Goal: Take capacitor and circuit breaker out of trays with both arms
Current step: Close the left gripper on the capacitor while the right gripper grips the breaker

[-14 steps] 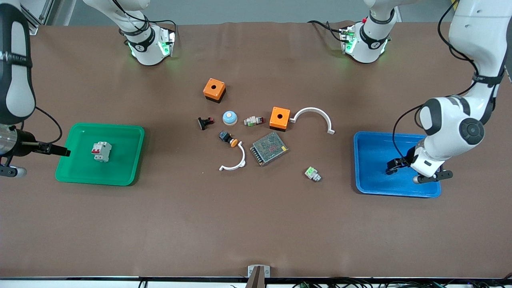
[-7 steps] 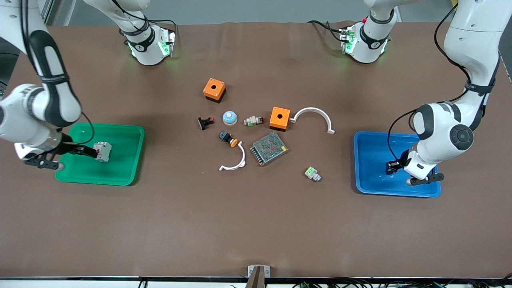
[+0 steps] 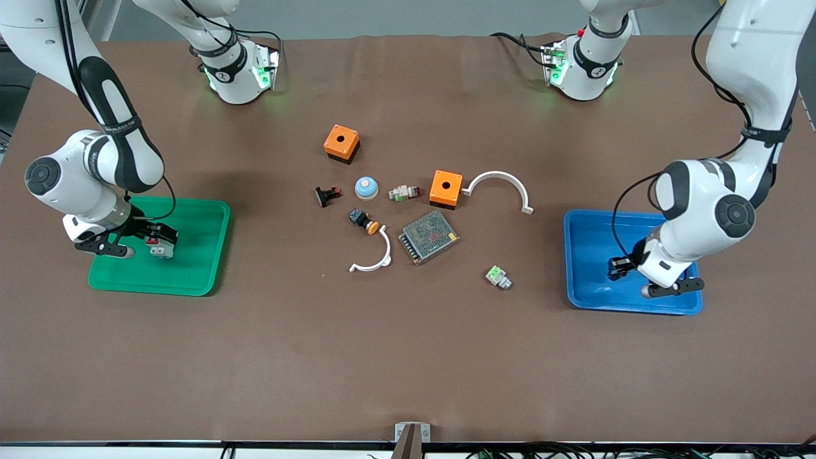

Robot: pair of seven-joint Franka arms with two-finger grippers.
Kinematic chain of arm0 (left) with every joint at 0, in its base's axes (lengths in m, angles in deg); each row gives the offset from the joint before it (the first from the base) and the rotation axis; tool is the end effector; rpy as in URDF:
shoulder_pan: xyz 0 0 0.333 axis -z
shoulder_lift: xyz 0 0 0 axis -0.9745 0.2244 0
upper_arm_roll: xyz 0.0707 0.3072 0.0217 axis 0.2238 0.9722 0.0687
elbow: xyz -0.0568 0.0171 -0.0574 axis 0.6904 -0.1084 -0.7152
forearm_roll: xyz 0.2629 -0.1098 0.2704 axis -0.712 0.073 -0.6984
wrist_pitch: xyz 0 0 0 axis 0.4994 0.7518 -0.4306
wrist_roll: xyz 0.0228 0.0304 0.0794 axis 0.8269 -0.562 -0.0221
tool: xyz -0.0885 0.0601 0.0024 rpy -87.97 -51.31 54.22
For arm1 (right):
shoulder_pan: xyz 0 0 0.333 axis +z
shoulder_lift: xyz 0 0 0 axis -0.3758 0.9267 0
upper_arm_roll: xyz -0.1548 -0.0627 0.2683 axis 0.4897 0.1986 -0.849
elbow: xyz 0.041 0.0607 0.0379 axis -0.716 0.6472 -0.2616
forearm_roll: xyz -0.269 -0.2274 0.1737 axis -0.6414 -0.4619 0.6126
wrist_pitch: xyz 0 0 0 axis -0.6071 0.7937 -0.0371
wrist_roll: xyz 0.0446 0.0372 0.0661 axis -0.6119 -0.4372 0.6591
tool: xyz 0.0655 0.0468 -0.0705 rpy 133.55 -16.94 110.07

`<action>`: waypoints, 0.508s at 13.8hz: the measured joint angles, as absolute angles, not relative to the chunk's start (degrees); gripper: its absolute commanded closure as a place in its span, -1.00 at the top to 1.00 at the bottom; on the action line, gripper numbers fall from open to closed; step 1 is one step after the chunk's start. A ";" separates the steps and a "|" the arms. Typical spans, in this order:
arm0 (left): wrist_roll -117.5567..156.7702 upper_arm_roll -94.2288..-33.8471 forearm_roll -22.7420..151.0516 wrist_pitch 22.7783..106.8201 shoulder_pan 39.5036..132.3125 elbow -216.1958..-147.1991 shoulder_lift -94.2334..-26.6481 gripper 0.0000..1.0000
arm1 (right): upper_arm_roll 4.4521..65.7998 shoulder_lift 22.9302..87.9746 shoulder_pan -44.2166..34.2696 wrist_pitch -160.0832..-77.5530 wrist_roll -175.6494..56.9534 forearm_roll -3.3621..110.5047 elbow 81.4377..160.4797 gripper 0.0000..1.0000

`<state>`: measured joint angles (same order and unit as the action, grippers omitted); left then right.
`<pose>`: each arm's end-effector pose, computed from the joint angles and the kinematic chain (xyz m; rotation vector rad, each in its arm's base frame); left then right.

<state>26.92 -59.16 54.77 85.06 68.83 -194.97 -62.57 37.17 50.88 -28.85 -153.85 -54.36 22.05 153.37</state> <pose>0.6149 -0.0497 0.2699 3.0408 0.2516 0.0172 0.5148 -0.1348 0.2080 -3.1302 0.2336 -0.0146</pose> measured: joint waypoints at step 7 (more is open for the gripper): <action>57.47 -61.48 53.38 80.24 87.48 -195.48 -65.41 -0.98 | 37.29 51.35 -28.80 -152.32 -47.63 22.39 152.36 -1.00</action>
<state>57.47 -61.48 53.38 80.24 87.48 -195.48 -65.41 37.29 51.35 -28.80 -152.32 -47.63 22.39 152.36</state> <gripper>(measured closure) 0.656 0.604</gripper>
